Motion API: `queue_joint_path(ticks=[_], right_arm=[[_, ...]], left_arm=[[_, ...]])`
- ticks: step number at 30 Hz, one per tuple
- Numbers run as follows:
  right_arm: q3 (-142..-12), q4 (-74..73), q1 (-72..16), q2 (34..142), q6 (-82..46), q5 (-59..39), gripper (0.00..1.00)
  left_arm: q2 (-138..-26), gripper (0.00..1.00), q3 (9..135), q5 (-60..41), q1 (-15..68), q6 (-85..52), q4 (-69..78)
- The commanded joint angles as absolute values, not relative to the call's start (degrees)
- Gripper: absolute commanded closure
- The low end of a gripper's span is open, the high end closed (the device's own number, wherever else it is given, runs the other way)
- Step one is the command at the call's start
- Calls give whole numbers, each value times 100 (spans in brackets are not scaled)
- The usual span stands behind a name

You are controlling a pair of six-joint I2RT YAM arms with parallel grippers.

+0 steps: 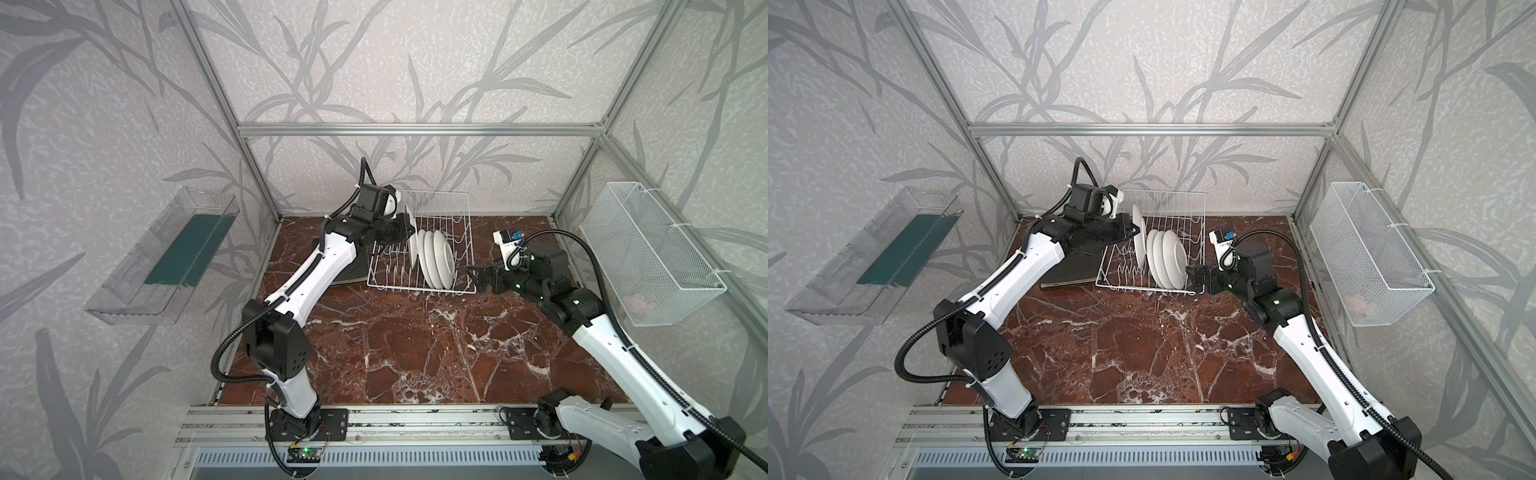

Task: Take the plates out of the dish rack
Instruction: 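Lift the patterned plate up out of the rack with the left gripper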

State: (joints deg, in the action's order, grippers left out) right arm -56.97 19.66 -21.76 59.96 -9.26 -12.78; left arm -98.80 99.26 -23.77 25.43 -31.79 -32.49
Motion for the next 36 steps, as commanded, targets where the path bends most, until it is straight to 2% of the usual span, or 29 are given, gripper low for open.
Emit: queue_joint_path(ticks=[1,12,16,22,28,36], right_arm=[[-5756,1829,-2197,6029,-979,-1405,1],[-6112,1907,-2188,6143,-1317,-1669,1],[-6250,1883,-2188,6194,-1443,-1784,1],[-6623,1991,-2121,6399,-1802,-1960,1],[-7141,2050,-2022,6702,-2373,-2284,1],[-7972,2283,-2013,7136,-2856,-2560,1]], left_arm=[[-9420,100,10093,-2272,2563,-2970,-2942],[-9025,100,10274,-2039,2579,-1657,-3015],[-8722,100,10011,-1769,2643,-767,-2863],[-8142,100,9360,-822,2717,420,-2345],[-7786,100,9026,-1046,2817,1808,-2350],[-7495,100,8548,-516,3243,3809,-2694]])
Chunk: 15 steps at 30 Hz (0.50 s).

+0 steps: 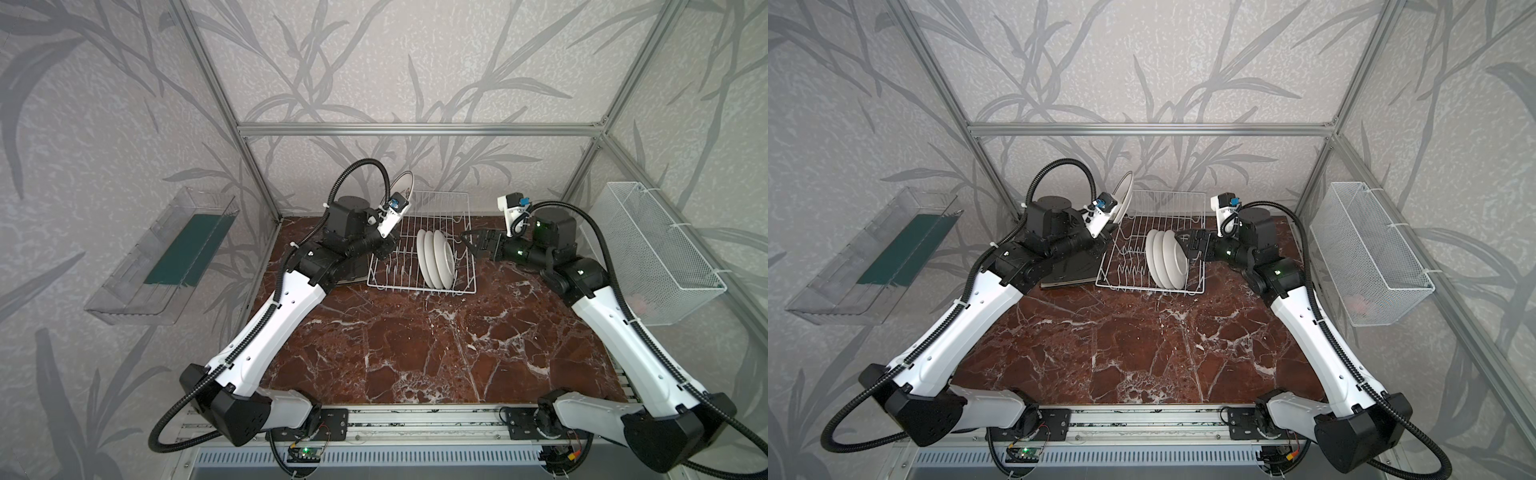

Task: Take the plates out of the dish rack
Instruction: 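Lift the patterned plate up out of the rack with the left gripper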

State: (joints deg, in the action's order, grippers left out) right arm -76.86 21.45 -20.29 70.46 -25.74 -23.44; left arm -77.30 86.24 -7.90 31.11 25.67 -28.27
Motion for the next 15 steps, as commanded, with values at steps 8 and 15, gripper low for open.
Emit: queue_joint_path(ticks=[8,15], right_arm=[[-8606,2477,-2013,7703,-3315,-2818,5],[-8829,2646,-2021,8222,-3608,-3037,14]], left_arm=[[-7175,100,7819,-97,3626,5184,-2347],[-7044,100,7257,103,3952,5975,-1761]])
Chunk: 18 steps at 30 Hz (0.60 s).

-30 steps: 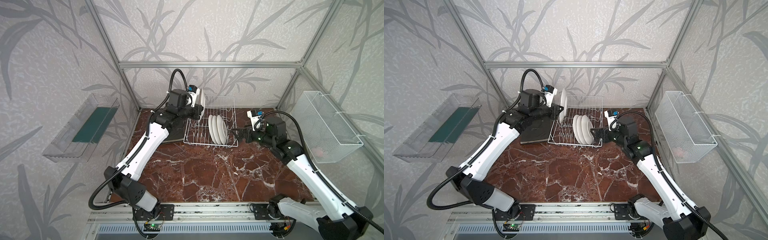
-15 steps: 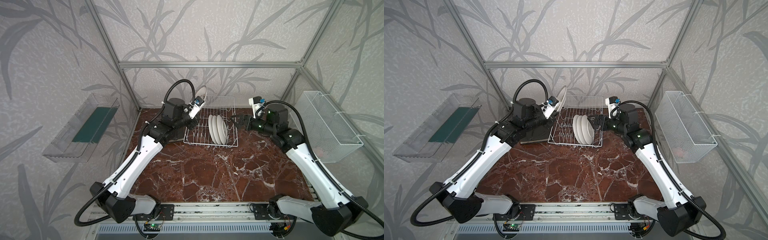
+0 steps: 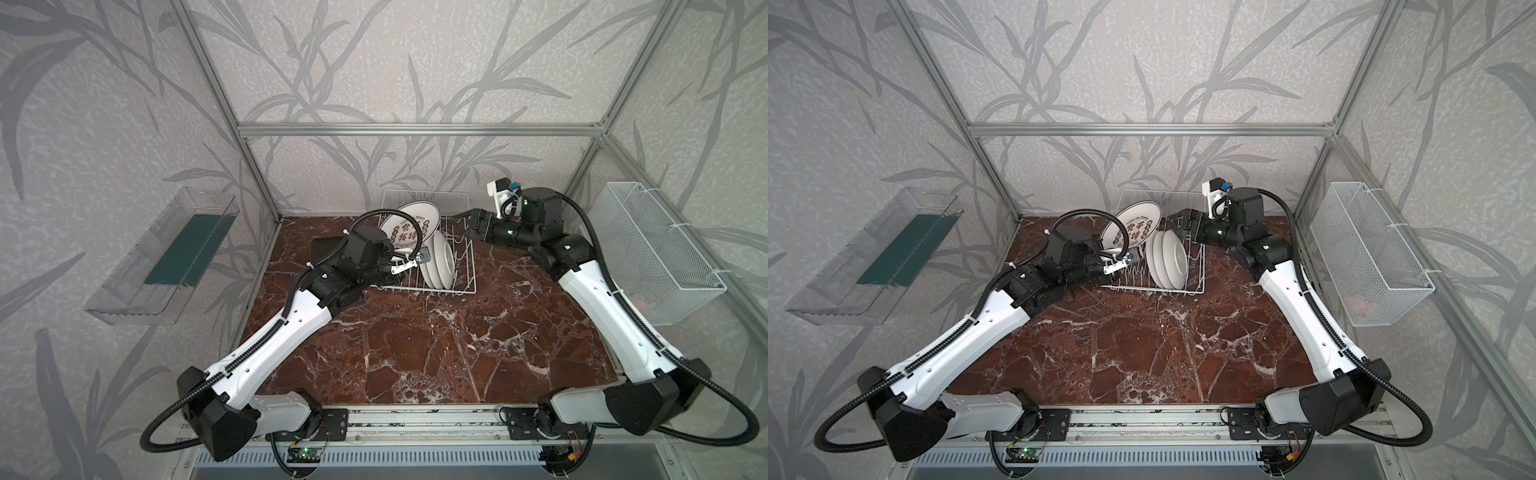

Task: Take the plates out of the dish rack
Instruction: 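Lift the patterned plate up out of the rack with the left gripper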

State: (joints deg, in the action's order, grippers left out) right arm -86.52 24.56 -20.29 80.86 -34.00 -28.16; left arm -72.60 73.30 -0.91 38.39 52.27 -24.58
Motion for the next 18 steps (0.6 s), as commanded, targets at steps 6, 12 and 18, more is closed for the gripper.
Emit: queue_joint_path(ticks=[6,12,18], right_arm=[[-8846,2579,-2090,8483,-3886,-3107,26],[-8991,2882,-2152,8782,-3850,-2928,37],[-9067,2958,-2241,8993,-3885,-2822,54]], left_arm=[[-7145,100,7107,335,4186,6645,-1749],[-7194,100,6979,550,4337,7074,-1661],[-7282,100,6945,708,4420,7250,-1630]])
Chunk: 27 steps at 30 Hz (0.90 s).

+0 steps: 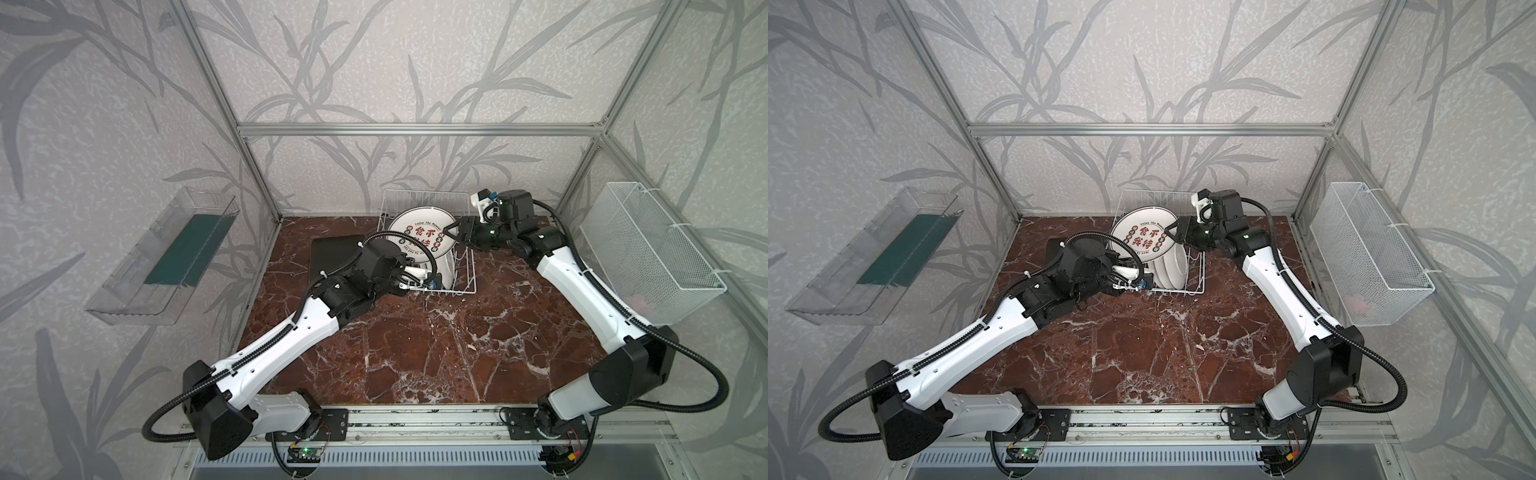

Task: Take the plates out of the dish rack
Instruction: 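Lift the patterned plate up out of the rack with the left gripper, then hold the patterned plate upright while the right gripper grasps its opposite rim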

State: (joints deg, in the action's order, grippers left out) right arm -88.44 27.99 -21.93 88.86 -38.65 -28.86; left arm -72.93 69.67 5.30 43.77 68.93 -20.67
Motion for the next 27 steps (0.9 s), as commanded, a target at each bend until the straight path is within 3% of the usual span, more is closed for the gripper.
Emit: queue_joint_path(ticks=[1,5,10,12,15,19,22,27], right_arm=[[-9086,2986,-2247,9031,-3893,-2830,56],[-9032,2909,-2248,9070,-3975,-2848,71],[-8768,2442,-2246,8978,-4163,-2964,99],[-8693,2315,-2226,8932,-4239,-3018,100],[-8475,1938,-2144,8807,-4451,-3040,100],[-8191,1448,-1930,8590,-4681,-3127,100],[-8005,1122,-1745,8446,-4821,-3271,100],[-7764,839,-1582,8209,-4679,-3308,100]], left_arm=[[-7291,100,6927,735,4421,7267,-1602],[-7304,100,6762,898,4442,7220,-1240],[-7338,100,6575,991,4448,6941,-841],[-7341,100,6580,1016,4451,6820,-791],[-7287,77,6435,1126,4448,6539,-370],[-7120,33,6483,1129,4432,5604,-392],[-6929,19,6663,818,4294,4665,-759],[-6735,11,7259,-369,3709,2571,-1512]])
